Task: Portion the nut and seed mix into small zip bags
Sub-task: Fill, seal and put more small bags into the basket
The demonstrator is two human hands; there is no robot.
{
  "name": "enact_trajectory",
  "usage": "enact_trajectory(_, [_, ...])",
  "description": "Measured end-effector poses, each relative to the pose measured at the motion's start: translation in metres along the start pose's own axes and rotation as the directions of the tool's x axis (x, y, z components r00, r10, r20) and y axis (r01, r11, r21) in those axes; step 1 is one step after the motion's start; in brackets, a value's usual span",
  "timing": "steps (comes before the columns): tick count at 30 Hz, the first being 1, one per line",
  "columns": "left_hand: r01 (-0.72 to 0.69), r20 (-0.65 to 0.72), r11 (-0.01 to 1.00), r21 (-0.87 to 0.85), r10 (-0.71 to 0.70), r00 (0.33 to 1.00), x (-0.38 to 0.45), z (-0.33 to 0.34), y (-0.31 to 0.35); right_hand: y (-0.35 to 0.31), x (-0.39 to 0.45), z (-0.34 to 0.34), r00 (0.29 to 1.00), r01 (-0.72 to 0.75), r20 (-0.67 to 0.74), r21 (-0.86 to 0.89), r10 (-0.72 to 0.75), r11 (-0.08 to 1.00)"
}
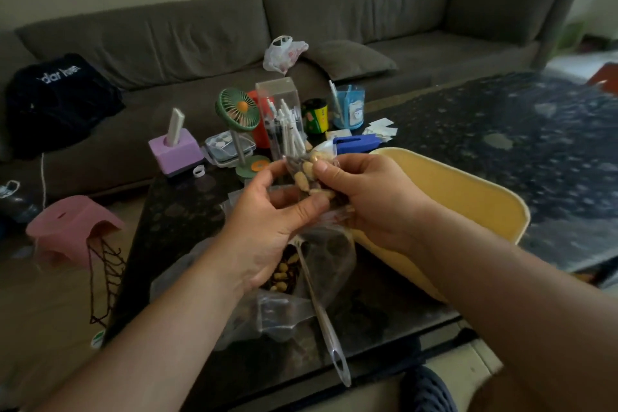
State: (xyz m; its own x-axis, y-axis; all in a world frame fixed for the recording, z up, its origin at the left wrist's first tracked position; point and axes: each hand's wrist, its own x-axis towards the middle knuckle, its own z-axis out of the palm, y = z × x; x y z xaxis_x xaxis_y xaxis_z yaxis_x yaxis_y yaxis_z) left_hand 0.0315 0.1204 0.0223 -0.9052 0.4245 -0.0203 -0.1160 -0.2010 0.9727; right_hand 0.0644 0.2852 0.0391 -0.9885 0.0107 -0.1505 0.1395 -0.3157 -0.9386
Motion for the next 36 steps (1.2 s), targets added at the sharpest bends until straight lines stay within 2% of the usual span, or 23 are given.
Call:
enact_trajectory(3, [0.030,0.011,0.984,-0.176,-0.029,1.000,0.007,0.024,0.000,-0.017,0.000,-0.019,0.997,0.027,-0.075,-0.029,-0.029,0.999])
enact_trajectory(5, [0.112,-0.051,0.968,-0.226,-0.127,0.991,0.015,0.039,-0.009,-0.029,0.001,-0.039,0.987,0.055,-0.146,-0.117,-0.072,0.992])
enact_trajectory(8, [0.276,-0.181,0.953,-0.122,-0.295,0.938,0.029,0.056,-0.035,-0.044,0.000,-0.072,0.962,0.046,-0.249,-0.263,-0.114,0.964])
enact_trajectory(10, [0.373,-0.201,0.925,-0.065,-0.379,0.903,0.036,0.067,-0.048,-0.048,0.000,-0.091,0.950,0.013,-0.289,-0.339,-0.117,0.941])
enact_trajectory(12, [0.415,-0.172,0.908,-0.058,-0.419,0.892,0.038,0.077,-0.057,-0.047,0.001,-0.106,0.943,-0.025,-0.313,-0.406,-0.113,0.914])
enact_trajectory(14, [0.394,-0.163,0.918,-0.032,-0.394,0.905,0.039,0.085,-0.063,-0.044,0.005,-0.116,0.937,-0.071,-0.331,-0.490,-0.110,0.869])
enact_trajectory(17, [0.296,-0.199,0.955,0.034,-0.284,0.938,0.036,0.091,-0.068,-0.034,0.013,-0.125,0.939,-0.138,-0.315,-0.708,-0.136,0.692])
enact_trajectory(20, [0.223,-0.215,0.968,0.119,-0.194,0.957,0.024,0.094,-0.068,-0.021,0.022,-0.126,0.958,-0.204,-0.265,-0.900,-0.111,0.385])
enact_trajectory(22, [0.181,-0.207,0.971,0.158,-0.147,0.967,0.011,0.097,-0.067,-0.014,0.027,-0.123,0.967,-0.207,-0.231,-0.957,-0.105,0.201])
enact_trajectory(27, [0.119,-0.197,0.987,0.107,-0.096,0.976,-0.025,0.112,-0.068,-0.005,0.028,-0.112,0.975,-0.169,-0.178,-0.983,-0.135,0.073])
enact_trajectory(33, [0.060,-0.269,0.996,0.069,-0.039,0.962,-0.038,0.118,-0.077,-0.004,0.019,-0.097,0.988,-0.128,-0.115,-0.984,-0.103,-0.121])
enact_trajectory(36, [0.074,-0.248,0.996,0.056,-0.058,0.967,-0.037,0.119,-0.078,-0.022,0.006,-0.093,0.972,-0.092,-0.061,-0.987,-0.227,-0.131])
